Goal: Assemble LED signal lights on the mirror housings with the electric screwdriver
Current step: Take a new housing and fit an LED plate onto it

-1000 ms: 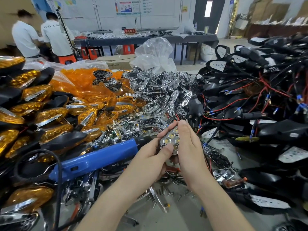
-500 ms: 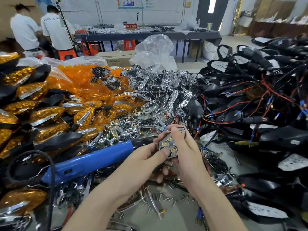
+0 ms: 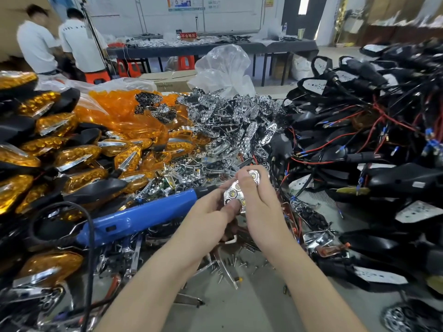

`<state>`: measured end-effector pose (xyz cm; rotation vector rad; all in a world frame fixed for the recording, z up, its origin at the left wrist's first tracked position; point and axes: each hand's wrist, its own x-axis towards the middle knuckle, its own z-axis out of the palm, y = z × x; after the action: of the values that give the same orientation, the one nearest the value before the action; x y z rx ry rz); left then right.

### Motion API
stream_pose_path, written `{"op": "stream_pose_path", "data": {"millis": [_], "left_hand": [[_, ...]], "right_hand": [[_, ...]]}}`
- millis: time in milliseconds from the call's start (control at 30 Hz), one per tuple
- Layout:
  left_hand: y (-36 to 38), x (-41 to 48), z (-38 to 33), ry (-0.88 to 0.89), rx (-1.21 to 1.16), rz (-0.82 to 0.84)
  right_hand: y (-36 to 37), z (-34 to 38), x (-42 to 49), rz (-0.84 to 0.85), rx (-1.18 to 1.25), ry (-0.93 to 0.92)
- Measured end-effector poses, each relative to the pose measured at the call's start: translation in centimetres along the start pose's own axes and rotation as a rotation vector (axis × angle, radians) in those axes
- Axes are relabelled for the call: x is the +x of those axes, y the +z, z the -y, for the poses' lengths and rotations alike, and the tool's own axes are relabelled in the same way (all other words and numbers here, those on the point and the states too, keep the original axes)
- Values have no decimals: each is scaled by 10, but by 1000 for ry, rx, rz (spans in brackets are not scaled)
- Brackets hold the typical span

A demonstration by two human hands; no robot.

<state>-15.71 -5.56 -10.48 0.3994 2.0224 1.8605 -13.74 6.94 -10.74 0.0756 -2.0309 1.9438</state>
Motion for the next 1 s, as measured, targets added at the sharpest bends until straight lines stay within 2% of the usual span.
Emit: {"op": "stream_pose_path", "data": {"millis": [200,533,667,767,833,900,1000], "left_hand": [[-2,-1,-4,-31,-154,92],[7,0,-5,4,-79,2],[8,-4,-11,-17,-109,50],[8,-7,-16,55,92,25],[6,-10,-17,185,352,-114],[1,-17,-19,284,506,-224],[-3,-24,-22,372,612,-201]], "right_hand": [[0,2,2,3,113,-4],[3,4,2,-73,59,-95],[-1,2,4,-69,108,-45],[-6,1,9,-93,205,10],[-11,1,15,-157,344,119],[-17,3,19,-216,539,219],[-22,5,22,-248,752,305]]}}
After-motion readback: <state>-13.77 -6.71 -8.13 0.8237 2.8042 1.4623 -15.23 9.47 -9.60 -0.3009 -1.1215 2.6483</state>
